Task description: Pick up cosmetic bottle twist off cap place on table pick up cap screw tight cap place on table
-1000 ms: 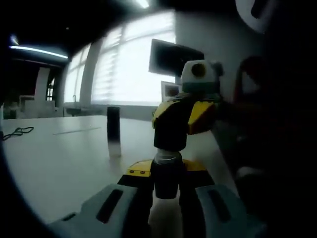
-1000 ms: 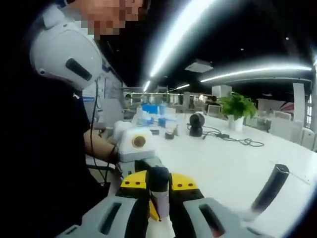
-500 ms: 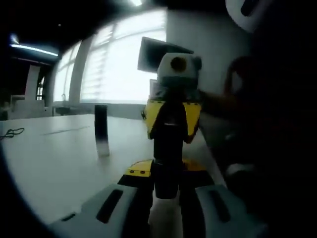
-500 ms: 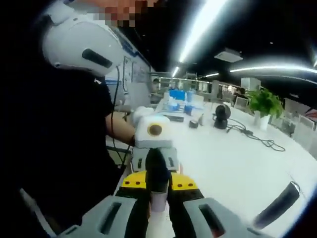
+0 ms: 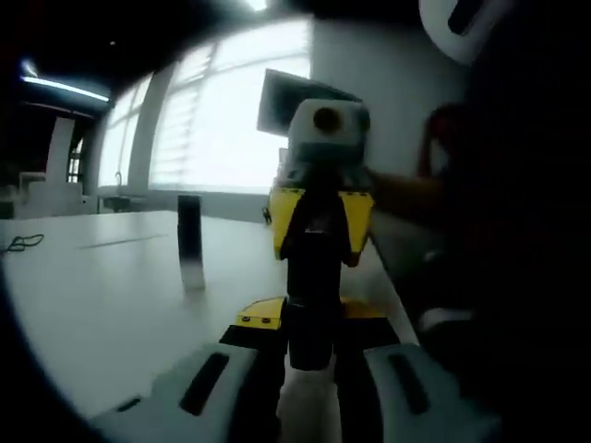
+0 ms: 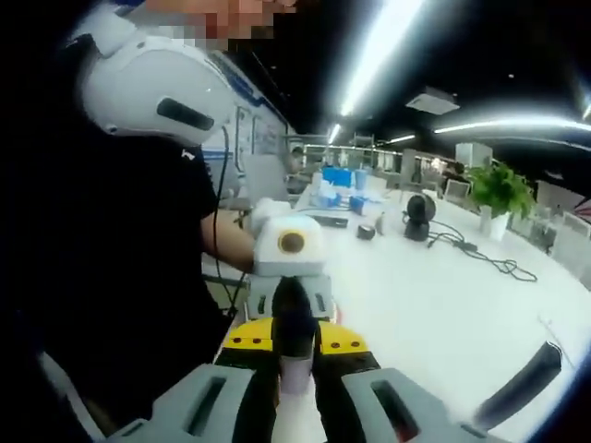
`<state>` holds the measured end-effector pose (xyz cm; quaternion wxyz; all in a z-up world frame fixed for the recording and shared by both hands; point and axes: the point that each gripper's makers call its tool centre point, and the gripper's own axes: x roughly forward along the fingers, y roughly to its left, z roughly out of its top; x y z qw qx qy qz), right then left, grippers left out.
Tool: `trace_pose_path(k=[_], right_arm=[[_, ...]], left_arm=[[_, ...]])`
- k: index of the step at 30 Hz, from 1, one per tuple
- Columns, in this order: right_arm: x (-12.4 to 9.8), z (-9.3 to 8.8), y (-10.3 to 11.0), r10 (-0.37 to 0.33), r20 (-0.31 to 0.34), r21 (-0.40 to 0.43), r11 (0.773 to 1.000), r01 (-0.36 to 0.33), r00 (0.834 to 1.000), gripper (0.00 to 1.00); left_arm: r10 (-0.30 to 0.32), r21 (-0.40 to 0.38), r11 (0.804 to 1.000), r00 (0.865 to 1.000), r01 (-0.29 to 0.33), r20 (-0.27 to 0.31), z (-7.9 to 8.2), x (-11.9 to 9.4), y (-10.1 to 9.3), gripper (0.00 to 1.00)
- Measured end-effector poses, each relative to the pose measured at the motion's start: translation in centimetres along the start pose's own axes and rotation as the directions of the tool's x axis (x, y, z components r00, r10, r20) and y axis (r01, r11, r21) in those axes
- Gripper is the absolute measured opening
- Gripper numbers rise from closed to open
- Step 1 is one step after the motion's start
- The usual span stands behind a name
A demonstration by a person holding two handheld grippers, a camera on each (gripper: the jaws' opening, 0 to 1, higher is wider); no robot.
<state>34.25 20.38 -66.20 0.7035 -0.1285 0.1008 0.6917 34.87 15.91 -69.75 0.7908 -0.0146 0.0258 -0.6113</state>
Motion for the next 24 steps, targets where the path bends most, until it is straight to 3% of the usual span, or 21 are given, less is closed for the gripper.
trace_pose_path(k=[8, 14, 20, 24], right_arm=[[0.0, 0.4, -0.8, -0.183, 0.055, 0.015, 0.983, 0.183, 0.982, 0.08], [0.0, 0.9, -1.5, -0.306, 0.095, 0.023, 0.952, 0.305, 0.947, 0.08], [-0.1, 1.0, -2.0, -0.384, 0.108, 0.033, 0.923, 0.382, 0.917, 0.08], [-0.1, 0.9, -2.5, -0.456, 0.115, 0.029, 0.89, 0.456, 0.883, 0.08]], left_arm=[[0.081, 0.021, 0.996, 0.997, -0.081, 0.008, 0.2, -0.2, 1.3, 0.09], [0.127, 0.005, 0.992, 0.991, -0.127, 0.031, 0.6, -0.5, 2.2, 0.09], [0.163, 0.0, 0.987, 0.986, -0.163, 0.033, 0.7, -0.7, 2.7, 0.09], [0.227, 0.01, 0.974, 0.974, -0.227, 0.03, 0.7, -0.9, 3.5, 0.09]])
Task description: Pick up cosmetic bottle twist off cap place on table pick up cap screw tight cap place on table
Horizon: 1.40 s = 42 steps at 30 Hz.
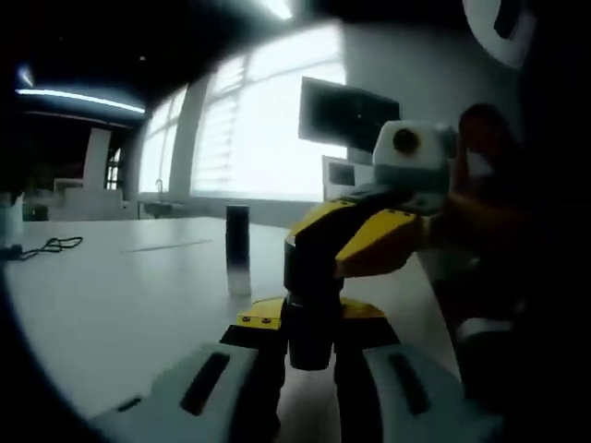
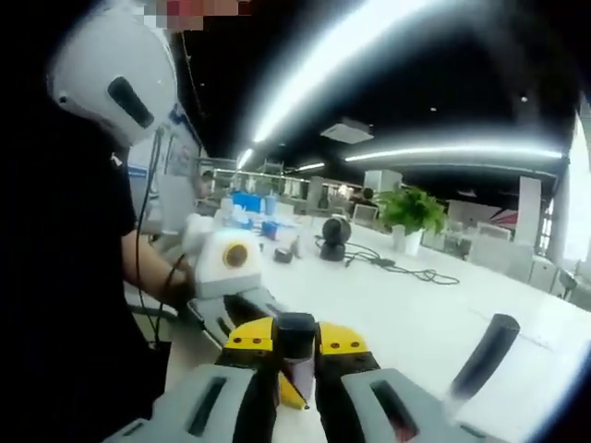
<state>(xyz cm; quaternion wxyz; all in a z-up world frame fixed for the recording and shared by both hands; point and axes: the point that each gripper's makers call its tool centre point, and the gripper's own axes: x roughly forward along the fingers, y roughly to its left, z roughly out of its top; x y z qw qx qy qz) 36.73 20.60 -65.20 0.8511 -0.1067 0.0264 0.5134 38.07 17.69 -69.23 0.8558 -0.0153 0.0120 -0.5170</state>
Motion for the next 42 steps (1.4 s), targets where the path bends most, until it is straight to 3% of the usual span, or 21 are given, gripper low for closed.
trace_pose_path(k=[11, 19, 31, 38, 42], right_arm=[[0.5, -0.4, -0.6, -0.105, 0.02, 0.015, 0.994, 0.105, 0.994, 0.08], [0.6, -0.2, -1.3, -0.195, 0.053, 0.085, 0.978, 0.19, 0.979, 0.07], [0.2, 0.3, -2.2, -0.349, 0.068, 0.168, 0.927, 0.334, 0.935, 0.07], [0.5, 0.0, -2.3, -0.431, 0.037, 0.156, 0.894, 0.421, 0.902, 0.07], [0.4, -0.2, -2.4, -0.487, 0.026, 0.189, 0.86, 0.474, 0.873, 0.07]], left_arm=[[0.096, 0.017, 0.995, 0.995, -0.096, -0.022, -0.3, -0.1, 1.2, 0.09], [0.146, 0.016, 0.989, 0.989, -0.146, 0.001, 0.1, -0.3, 1.9, 0.09], [0.185, 0.013, 0.982, 0.981, -0.186, 0.051, 1.0, -0.1, 2.4, 0.09], [0.193, -0.009, 0.981, 0.98, -0.193, 0.041, 0.8, 0.0, 2.6, 0.09], [0.224, 0.042, 0.973, 0.974, -0.225, 0.041, 0.7, -0.1, 2.8, 0.09]])
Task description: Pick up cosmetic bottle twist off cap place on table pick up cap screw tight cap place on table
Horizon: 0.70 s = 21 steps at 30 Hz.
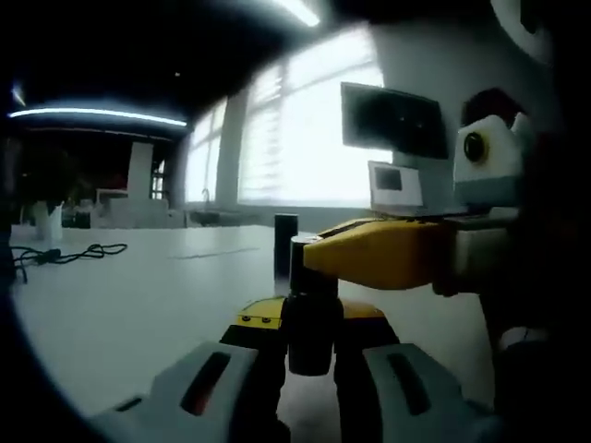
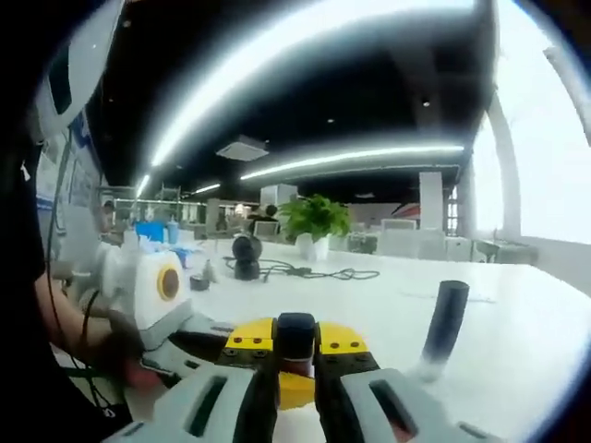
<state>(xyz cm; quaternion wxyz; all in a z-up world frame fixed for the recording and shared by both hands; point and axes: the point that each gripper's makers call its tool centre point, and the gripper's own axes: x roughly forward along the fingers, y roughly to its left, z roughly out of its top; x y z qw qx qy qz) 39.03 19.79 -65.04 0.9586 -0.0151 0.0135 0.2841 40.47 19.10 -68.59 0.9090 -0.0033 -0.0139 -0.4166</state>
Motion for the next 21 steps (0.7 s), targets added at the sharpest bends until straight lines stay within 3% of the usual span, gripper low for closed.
trace_pose_path(k=[4, 18, 21], right_arm=[[0.01, 0.06, 0.08, -0.038, 0.005, -0.012, 0.999, 0.038, 0.999, 0.07], [0.26, 0.0, 0.01, 0.035, -0.005, -0.019, 0.999, -0.036, 0.999, 0.09], [0.25, 0.04, 0.31, 0.065, 0.009, 0.019, 0.998, -0.065, 0.998, 0.2]], left_arm=[[0.009, 0.003, 1.0, 1.0, -0.009, 0.004, 0.11, -0.03, 0.19, 0.09], [-0.016, -0.026, 1.0, 1.0, 0.016, 0.007, -0.03, -0.11, 0.23, 0.09], [-0.018, -0.041, 0.999, 1.0, 0.018, 0.012, 0.06, 0.09, 0.18, 0.09]])
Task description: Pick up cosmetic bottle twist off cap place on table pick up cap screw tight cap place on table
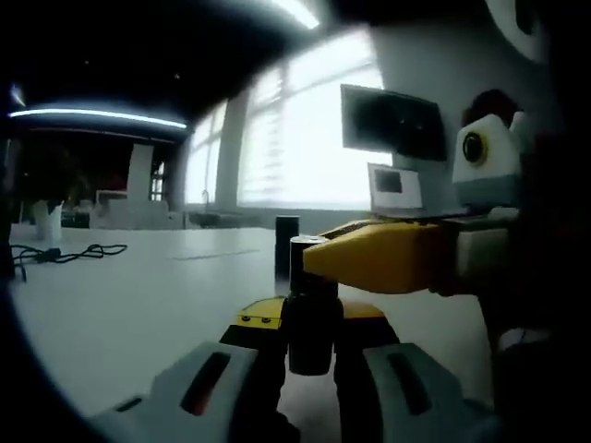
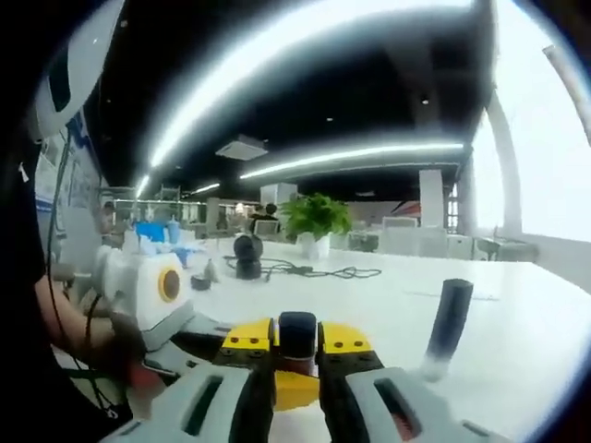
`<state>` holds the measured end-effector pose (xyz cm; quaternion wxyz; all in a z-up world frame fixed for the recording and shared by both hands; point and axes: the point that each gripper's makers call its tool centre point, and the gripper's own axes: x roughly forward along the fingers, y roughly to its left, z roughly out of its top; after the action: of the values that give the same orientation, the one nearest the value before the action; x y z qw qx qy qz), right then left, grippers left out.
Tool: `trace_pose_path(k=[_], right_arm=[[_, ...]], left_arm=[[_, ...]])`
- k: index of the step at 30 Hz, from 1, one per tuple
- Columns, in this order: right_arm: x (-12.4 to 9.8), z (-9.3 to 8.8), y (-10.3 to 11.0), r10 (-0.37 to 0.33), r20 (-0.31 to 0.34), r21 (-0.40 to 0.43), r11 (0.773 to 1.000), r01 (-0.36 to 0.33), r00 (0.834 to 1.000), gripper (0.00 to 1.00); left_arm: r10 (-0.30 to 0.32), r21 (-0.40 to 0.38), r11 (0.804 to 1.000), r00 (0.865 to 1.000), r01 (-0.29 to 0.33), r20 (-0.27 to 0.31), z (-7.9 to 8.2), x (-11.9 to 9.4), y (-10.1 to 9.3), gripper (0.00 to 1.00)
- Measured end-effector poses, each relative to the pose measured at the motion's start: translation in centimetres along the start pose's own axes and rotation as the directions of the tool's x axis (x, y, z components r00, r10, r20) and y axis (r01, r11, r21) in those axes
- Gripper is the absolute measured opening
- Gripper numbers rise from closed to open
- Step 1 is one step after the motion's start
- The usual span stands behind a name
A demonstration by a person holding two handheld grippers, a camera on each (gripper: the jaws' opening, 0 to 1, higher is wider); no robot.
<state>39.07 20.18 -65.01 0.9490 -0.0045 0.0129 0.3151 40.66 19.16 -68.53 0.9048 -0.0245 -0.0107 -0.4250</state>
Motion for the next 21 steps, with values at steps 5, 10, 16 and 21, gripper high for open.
trace_pose_path(k=[5, 10, 16, 21], right_arm=[[-0.1, -0.3, -0.4, 0.02, -0.001, 0.022, 1.0, -0.02, 1.0, 0.23], [-0.4, -0.1, -1.4, 0.021, 0.021, 0.072, 0.997, -0.023, 1.0, 0.25], [-0.8, 0.6, -1.2, 0.087, 0.042, 0.047, 0.995, -0.089, 0.995, 0.31], [-1.8, 1.6, -0.2, 0.243, 0.087, 0.086, 0.964, -0.25, 0.966, 0.31]], left_arm=[[-0.006, 0.017, 1.0, 1.0, 0.006, -0.013, -0.4, 0.1, 0.0, 0.09], [-0.01, 0.025, 1.0, 1.0, 0.011, -0.013, -0.4, 0.3, 0.0, 0.09], [-0.047, 0.026, 0.999, 0.998, 0.048, -0.032, -0.5, 0.1, -0.2, 0.09], [-0.16, 0.03, 0.987, 0.987, 0.161, -0.005, 0.5, -0.3, -1.4, 0.09]])
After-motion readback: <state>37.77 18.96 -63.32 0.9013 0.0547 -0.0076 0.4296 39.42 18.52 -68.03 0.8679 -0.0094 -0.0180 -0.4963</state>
